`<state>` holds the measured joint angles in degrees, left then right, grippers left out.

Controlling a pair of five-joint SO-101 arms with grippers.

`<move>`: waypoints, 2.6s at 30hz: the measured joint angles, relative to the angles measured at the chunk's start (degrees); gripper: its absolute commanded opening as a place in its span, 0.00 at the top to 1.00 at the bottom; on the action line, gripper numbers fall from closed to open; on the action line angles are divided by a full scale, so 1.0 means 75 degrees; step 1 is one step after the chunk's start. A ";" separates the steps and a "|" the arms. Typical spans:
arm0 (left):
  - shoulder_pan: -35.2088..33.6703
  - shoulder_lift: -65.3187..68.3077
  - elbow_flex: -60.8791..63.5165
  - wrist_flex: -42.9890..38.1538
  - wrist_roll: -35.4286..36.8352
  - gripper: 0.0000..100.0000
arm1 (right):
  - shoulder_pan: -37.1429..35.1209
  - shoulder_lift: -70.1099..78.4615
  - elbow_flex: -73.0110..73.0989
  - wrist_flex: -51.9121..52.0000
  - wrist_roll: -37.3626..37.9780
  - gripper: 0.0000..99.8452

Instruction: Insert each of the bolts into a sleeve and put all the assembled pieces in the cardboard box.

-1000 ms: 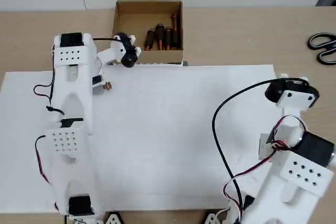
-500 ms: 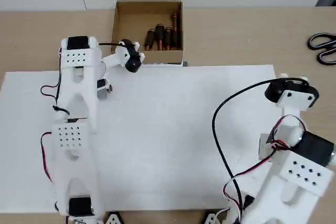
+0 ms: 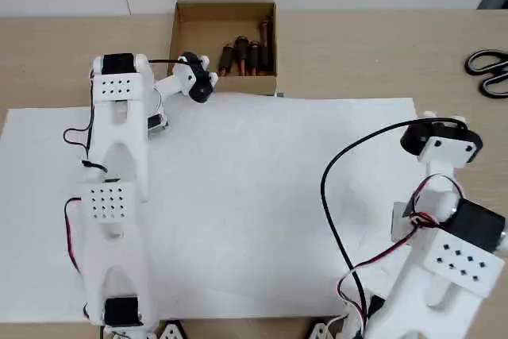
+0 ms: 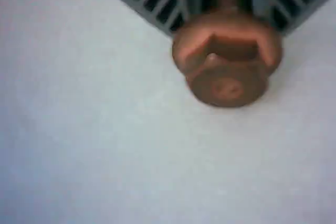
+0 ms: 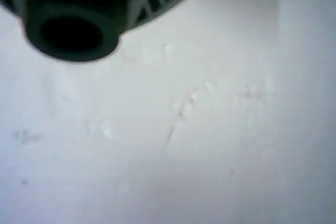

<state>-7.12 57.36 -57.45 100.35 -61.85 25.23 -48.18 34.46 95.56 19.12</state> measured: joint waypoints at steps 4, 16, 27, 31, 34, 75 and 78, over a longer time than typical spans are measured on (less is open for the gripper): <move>0.0047 -0.0633 0.0492 -0.0070 0.0223 1.00 | 0.0000 0.0000 0.0000 0.0000 0.0000 1.00; 0.0914 -0.5251 0.4243 -0.0082 0.1184 1.00 | -0.0117 0.0000 0.0000 0.0000 0.0000 1.00; 0.0985 -0.6752 0.4419 -0.0270 0.3810 1.00 | -0.2497 0.0000 0.0000 -0.0258 0.0000 1.00; 0.0973 -0.7490 0.4454 -0.0387 0.4689 1.00 | -0.2743 0.0000 -0.0445 -0.0352 0.0000 1.00; 0.1043 -0.8252 0.4501 -0.0621 0.5802 1.00 | -0.2755 0.0000 -0.0844 -0.0352 0.0000 1.00; 0.2790 -2.1404 1.7219 -0.5626 1.2413 1.00 | -0.8018 -0.7338 0.5720 -0.4618 -0.1207 1.00; 0.3200 -2.1368 1.7231 -0.5626 1.2484 1.00 | -0.8369 -0.7338 0.6084 -0.4970 -0.1207 1.00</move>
<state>16.88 -102.90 71.78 58.15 31.78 -37.54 -103.21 80.09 58.29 10.07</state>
